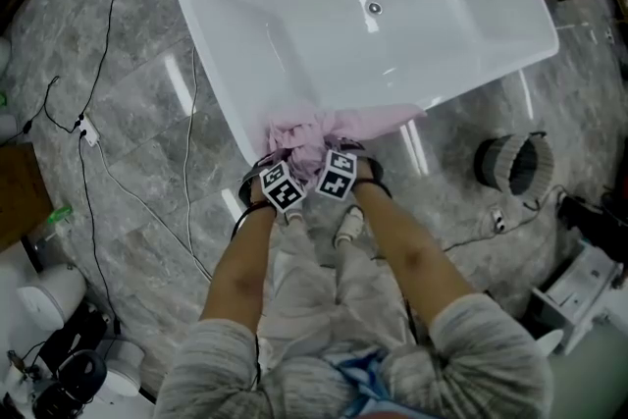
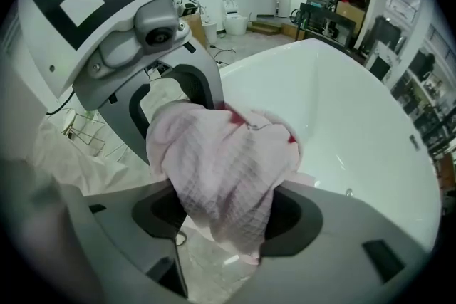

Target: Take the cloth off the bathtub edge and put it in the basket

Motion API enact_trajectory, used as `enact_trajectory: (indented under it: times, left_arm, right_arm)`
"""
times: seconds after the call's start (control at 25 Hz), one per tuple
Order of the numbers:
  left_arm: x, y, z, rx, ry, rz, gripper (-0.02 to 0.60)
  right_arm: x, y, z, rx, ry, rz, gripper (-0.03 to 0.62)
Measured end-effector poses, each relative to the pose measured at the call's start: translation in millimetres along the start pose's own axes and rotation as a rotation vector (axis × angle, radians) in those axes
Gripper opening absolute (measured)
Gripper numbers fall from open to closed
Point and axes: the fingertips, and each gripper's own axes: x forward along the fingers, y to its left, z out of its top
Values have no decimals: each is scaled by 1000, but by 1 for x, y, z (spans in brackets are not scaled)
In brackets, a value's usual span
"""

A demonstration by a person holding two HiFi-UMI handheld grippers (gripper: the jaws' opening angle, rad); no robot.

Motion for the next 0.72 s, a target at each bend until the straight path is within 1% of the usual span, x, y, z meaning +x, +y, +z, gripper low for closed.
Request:
enact_trajectory:
  times: [0.16,0.28,0.36,0.44,0.56,0.72]
  left_arm:
    - [-9,1,-1,21,-6,27,292]
    - [-17,-2,1,21,-22,33,239]
    - [-25,-6,2,16,-41,34,202]
    - [-36,-10,3,2,-73,41,188]
    - [-59,-14,11,-18,-130,62,181]
    - [-96,-21,27,-34,-184,89,175]
  right_arm:
    - [-9,8,4,28,-27,-7,243]
    - [-19,14,5,63,-58,-3,196]
    - [-29,19,9,80,-86,-8,187]
    - [-41,23,15,94,-124,-21,180]
    - [-63,26,20,124,-159,-48,176]
    - [-100,25,30,136,-208,-105,175]
